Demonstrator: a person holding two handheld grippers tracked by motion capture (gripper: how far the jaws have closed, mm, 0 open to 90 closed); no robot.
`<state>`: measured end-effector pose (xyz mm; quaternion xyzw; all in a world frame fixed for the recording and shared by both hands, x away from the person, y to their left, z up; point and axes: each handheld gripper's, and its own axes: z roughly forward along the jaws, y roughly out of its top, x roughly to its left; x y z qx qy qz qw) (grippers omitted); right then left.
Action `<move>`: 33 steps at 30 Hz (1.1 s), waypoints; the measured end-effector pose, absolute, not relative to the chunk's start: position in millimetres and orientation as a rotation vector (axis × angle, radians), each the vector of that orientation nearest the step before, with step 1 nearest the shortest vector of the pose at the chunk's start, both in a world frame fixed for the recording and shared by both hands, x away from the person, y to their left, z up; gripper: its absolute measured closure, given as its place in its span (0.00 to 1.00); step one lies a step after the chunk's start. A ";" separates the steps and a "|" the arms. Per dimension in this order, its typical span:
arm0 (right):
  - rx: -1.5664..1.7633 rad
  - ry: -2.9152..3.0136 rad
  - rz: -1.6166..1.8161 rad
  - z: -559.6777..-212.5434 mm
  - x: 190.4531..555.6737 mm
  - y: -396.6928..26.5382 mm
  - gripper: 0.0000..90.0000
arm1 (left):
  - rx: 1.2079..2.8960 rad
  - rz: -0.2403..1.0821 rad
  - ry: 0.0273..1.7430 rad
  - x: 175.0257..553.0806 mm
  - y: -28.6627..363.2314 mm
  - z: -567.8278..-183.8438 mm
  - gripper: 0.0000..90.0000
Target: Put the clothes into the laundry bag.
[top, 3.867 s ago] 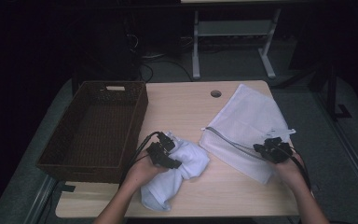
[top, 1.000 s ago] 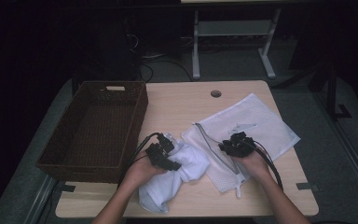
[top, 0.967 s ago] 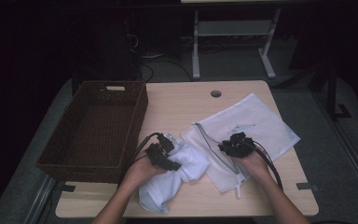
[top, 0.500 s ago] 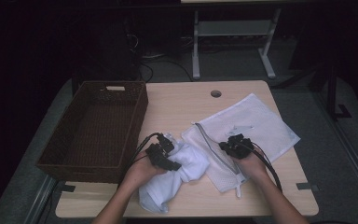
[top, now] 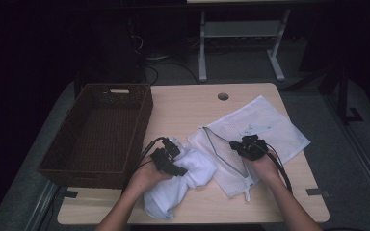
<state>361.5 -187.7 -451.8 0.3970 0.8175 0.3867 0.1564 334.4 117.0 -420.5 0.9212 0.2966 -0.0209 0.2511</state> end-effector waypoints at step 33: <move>1.027 2.175 1.325 -374.2 347.4 -205.7 0.97 | 2.505 -0.063 0.811 335.4 116.9 -421.5 0.72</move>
